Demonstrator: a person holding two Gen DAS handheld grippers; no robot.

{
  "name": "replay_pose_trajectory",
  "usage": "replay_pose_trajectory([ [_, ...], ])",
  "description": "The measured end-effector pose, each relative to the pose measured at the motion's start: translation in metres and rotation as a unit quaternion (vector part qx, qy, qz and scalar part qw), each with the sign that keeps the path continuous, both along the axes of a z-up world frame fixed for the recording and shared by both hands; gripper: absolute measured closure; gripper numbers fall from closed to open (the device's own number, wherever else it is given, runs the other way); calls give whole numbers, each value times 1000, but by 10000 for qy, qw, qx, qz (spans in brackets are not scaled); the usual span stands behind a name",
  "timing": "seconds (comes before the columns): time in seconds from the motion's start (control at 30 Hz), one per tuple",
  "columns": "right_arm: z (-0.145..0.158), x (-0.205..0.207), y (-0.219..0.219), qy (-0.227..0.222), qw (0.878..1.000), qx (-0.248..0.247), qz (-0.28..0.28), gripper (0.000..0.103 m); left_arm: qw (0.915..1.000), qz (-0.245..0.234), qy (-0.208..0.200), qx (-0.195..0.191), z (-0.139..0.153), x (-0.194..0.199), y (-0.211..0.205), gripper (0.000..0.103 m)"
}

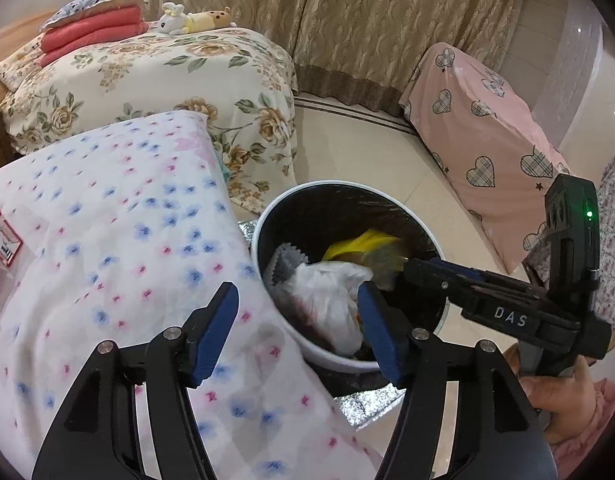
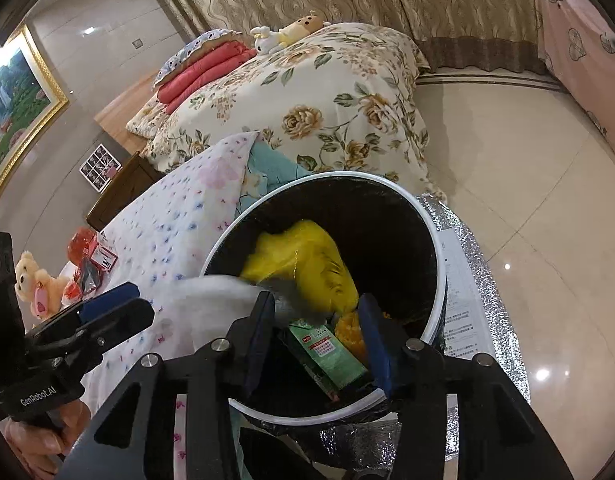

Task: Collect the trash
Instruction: 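Open both tools above the bin to drop the bag and wrapper, then move both open tools back over the bed toward the red snack bags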

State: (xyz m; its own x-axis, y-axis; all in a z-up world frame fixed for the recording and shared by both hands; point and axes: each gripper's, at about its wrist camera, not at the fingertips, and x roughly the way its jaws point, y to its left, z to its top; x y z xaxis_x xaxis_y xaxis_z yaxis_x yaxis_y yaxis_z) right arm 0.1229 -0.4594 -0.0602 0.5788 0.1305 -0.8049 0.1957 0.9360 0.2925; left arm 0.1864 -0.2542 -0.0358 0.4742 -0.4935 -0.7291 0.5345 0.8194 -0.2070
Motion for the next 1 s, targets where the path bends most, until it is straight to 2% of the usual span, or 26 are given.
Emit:
replay_pose_trajectory([
  [0.13,2,-4,5,-65,10000,20,-7,51,9999,151,45,-41,-3,-5,18,39],
  [0.33,5,-4,18,-161,9998,129,52,36,9986,507,103,-105,-9,-12,56,39],
  [0.4,7,-4,25,-195,9996,158,88,28,9976,680,86,-116,-10,-15,73,39],
  [0.67,10,1,66,-341,9983,224,413,25,9915,1288,60,-182,-13,-21,133,38],
  [1.0,3,11,122,-313,9949,314,903,23,9823,1855,191,-195,-26,-25,194,37],
])
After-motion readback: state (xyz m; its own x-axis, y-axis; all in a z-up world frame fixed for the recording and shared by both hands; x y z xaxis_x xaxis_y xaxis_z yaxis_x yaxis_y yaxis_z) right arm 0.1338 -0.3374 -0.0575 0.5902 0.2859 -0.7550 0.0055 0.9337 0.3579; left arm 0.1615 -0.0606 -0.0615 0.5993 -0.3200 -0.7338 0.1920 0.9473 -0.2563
